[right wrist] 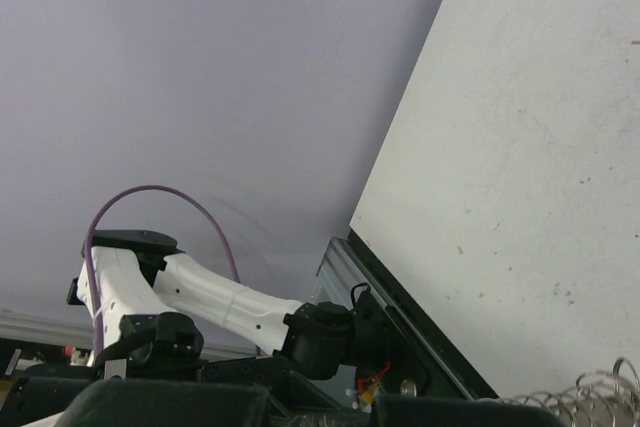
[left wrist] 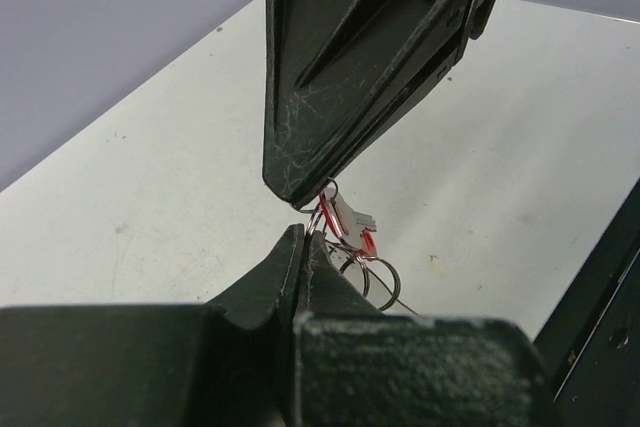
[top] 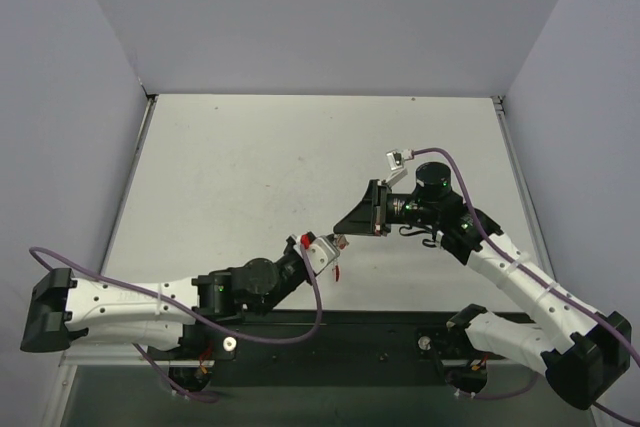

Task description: Put the keys on the keyring

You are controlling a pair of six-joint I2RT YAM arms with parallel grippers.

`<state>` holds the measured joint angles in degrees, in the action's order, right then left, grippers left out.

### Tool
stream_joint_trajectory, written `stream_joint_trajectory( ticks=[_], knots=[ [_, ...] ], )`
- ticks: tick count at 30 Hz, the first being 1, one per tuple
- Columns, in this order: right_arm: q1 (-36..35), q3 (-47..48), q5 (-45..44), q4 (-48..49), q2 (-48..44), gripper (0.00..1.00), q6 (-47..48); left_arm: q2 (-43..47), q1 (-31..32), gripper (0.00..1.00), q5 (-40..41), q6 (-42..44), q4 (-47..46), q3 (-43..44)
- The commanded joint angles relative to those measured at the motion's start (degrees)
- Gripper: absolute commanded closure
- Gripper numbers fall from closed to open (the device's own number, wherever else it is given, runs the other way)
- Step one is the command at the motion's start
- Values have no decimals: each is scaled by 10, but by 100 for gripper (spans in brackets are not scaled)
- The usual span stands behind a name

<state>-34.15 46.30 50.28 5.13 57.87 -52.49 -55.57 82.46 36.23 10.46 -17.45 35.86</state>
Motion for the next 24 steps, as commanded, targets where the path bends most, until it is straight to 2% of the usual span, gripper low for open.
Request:
stream_joint_trajectory(
  ticks=[1,8,17,20,24],
  knots=[
    [-9,38,28,-6,-5,100,-13,-22,-3,100,54,-12,-58,39],
    [-13,56,-7,-32,-9,100,-6,-52,-3,100,117,-15,-115,50],
    [-36,78,-61,-49,-14,100,8,-79,-5,100,143,-3,-217,59],
    [-47,98,-85,-93,-14,100,32,-87,-5,100,146,8,-253,61],
    [-52,113,-95,-106,-18,100,50,-93,-7,100,152,18,-302,60]
  ],
)
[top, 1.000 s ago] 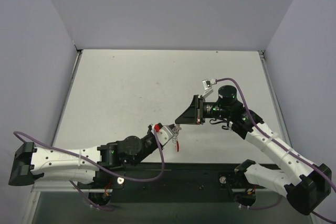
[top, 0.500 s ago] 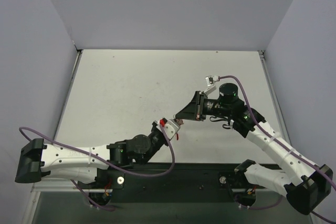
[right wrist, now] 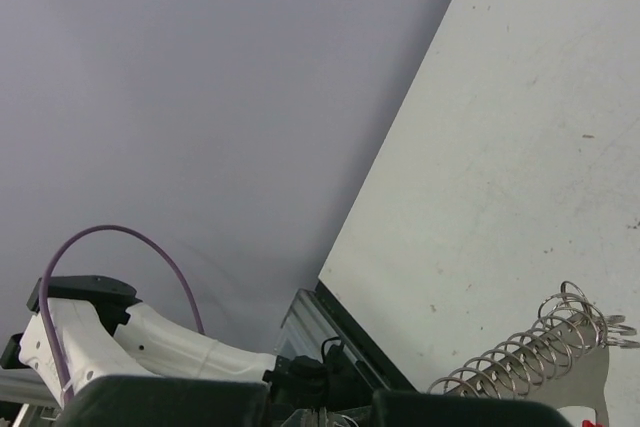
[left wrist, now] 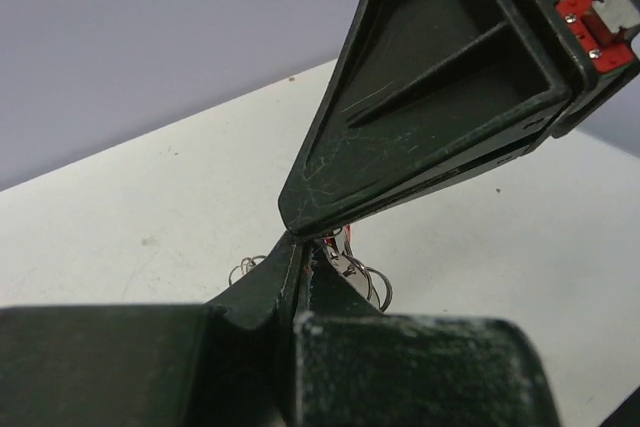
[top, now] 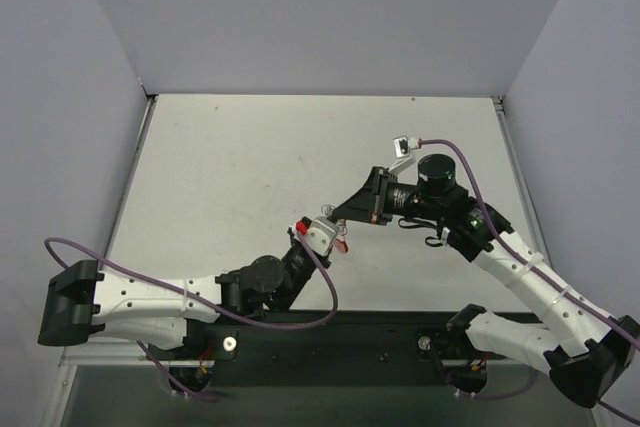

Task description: Put the keys on the keyring

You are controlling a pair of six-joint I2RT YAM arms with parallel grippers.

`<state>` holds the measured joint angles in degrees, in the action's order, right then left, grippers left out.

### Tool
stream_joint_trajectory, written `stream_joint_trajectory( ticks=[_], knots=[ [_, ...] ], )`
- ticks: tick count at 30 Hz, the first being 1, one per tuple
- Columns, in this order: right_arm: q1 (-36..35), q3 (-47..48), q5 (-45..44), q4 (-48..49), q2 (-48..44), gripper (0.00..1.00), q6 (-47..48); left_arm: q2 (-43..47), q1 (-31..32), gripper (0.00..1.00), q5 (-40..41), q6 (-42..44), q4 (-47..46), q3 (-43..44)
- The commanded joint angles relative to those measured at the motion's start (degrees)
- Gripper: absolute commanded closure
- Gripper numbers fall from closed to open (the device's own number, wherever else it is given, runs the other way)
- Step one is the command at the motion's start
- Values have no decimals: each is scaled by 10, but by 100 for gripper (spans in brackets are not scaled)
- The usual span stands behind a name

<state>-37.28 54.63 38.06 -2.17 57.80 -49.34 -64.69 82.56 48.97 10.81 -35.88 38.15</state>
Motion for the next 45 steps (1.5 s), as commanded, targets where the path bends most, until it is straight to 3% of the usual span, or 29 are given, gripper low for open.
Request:
stream_joint_trajectory(
  ticks=[1,5,9,12,17,23,30,35,45],
  knots=[
    [-23,31,25,-34,-20,100,20,-3,-9,100,24,21,-129,34],
    [-25,33,21,-33,-30,95,28,-9,-10,100,20,55,-194,19],
    [-27,32,16,-33,-44,79,38,-22,-11,100,17,85,-269,0],
    [-28,29,10,-29,-57,72,43,-35,-11,100,13,114,-313,-7],
    [-31,27,17,-7,-75,65,47,-51,-10,100,7,142,-353,-12],
    [-33,21,26,16,-96,45,58,-65,-10,100,7,162,-383,-18],
    [-32,30,4,8,-137,39,107,-61,-11,100,-10,178,-406,-31],
    [-31,50,-61,-40,-162,35,164,-35,-11,100,-41,175,-407,-50],
    [-22,63,-106,-82,-141,29,253,21,-10,100,-113,143,-329,-70]
  ],
)
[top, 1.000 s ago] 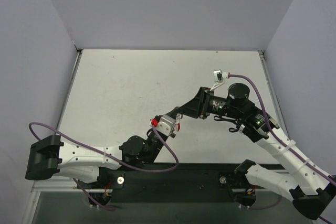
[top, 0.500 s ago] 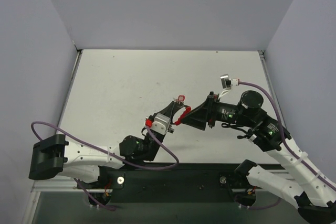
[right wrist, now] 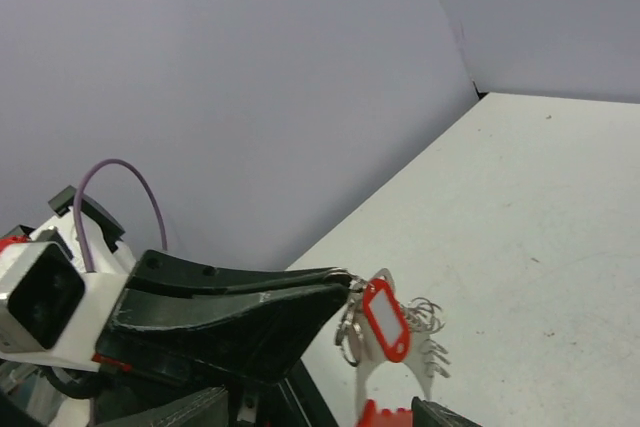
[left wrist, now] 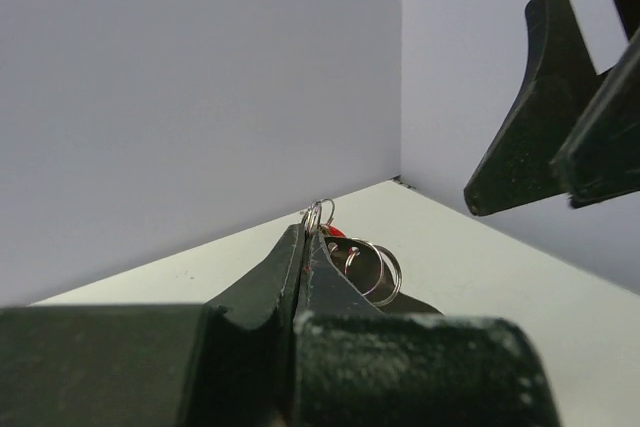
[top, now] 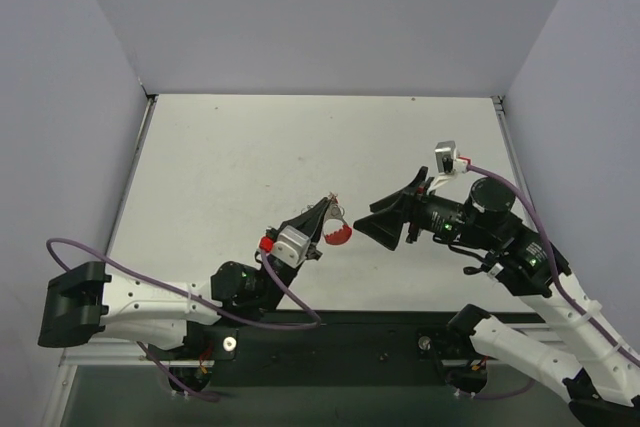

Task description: Put the keys on the keyring

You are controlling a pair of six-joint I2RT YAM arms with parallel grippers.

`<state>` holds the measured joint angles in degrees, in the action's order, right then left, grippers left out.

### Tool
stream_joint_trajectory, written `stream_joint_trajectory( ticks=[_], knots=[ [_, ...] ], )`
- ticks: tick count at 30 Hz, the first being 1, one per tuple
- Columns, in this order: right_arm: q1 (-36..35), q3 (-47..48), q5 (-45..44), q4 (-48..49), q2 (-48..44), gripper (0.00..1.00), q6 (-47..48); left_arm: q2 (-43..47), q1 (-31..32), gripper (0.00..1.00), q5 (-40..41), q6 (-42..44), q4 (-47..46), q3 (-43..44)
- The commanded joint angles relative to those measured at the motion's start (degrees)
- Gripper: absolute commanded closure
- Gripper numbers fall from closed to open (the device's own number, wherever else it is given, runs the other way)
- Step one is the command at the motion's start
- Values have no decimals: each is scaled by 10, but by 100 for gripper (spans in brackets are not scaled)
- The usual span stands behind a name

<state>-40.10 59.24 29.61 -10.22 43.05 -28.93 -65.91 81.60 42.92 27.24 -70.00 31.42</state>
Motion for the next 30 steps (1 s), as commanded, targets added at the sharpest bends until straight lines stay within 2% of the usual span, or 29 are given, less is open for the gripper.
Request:
stream_joint_trajectory(
  ticks=[1,9,17,30],
  knots=[
    [7,15,-20,-2,7,28,61,39,0,100,-74,-25,21,-5],
    [10,7,-1,6,3,27,96,118,0,100,-162,-69,123,-25],
    [13,-6,70,41,-3,27,121,201,0,100,-234,-109,213,-31],
    [15,-20,147,89,4,29,116,279,0,100,-346,-155,295,-28]
  ],
)
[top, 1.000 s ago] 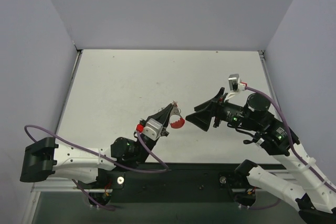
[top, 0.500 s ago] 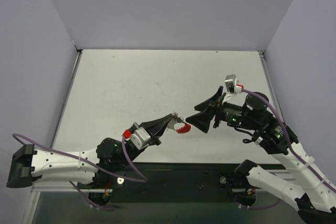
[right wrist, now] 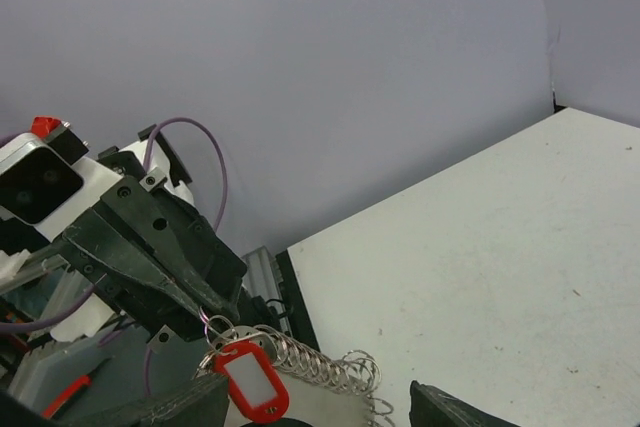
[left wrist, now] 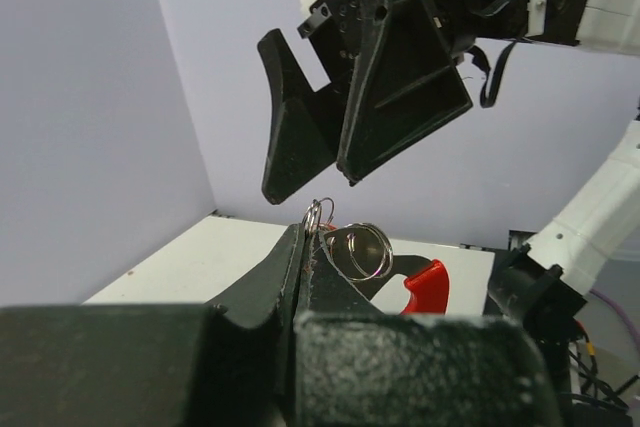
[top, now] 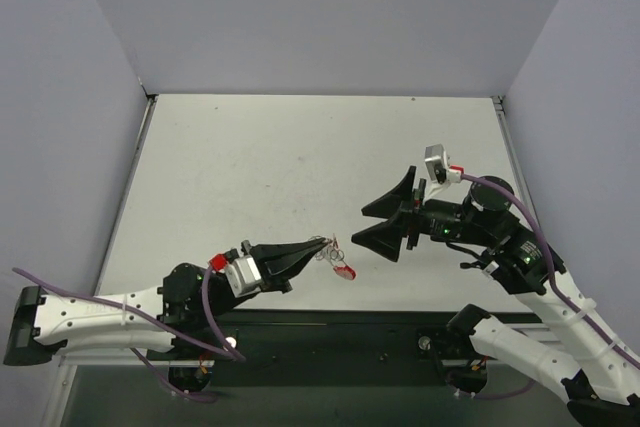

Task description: Put the keys on the keyring

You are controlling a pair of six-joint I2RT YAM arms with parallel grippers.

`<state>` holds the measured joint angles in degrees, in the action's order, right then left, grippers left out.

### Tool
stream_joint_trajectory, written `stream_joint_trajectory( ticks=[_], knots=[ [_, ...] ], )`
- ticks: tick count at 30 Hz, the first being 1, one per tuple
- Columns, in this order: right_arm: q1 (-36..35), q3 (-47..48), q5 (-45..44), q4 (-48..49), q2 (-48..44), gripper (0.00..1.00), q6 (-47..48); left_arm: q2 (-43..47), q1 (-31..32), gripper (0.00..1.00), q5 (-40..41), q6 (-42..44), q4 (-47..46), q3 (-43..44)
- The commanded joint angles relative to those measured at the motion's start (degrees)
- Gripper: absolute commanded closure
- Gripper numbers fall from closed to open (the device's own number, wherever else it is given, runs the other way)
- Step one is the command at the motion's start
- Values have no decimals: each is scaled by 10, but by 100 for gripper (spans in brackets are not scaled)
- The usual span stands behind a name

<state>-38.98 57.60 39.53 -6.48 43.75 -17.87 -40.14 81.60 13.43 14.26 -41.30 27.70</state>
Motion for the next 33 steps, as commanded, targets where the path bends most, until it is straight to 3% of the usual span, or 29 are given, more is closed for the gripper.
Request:
stream_joint_trajectory(
  ticks=[1,10,22,29,33],
  knots=[
    [4,-4,52,55,-3,30,6,29,0,100,-57,-29,9,9],
    [2,-7,128,83,15,30,-1,59,-1,100,-117,-46,35,15],
    [-26,-9,180,111,14,19,8,78,-1,100,-169,-71,57,26],
    [-64,9,102,51,4,23,45,79,-1,100,-153,-75,60,24],
    [-89,22,38,10,2,31,67,68,-1,100,-139,-72,63,27]
  ],
)
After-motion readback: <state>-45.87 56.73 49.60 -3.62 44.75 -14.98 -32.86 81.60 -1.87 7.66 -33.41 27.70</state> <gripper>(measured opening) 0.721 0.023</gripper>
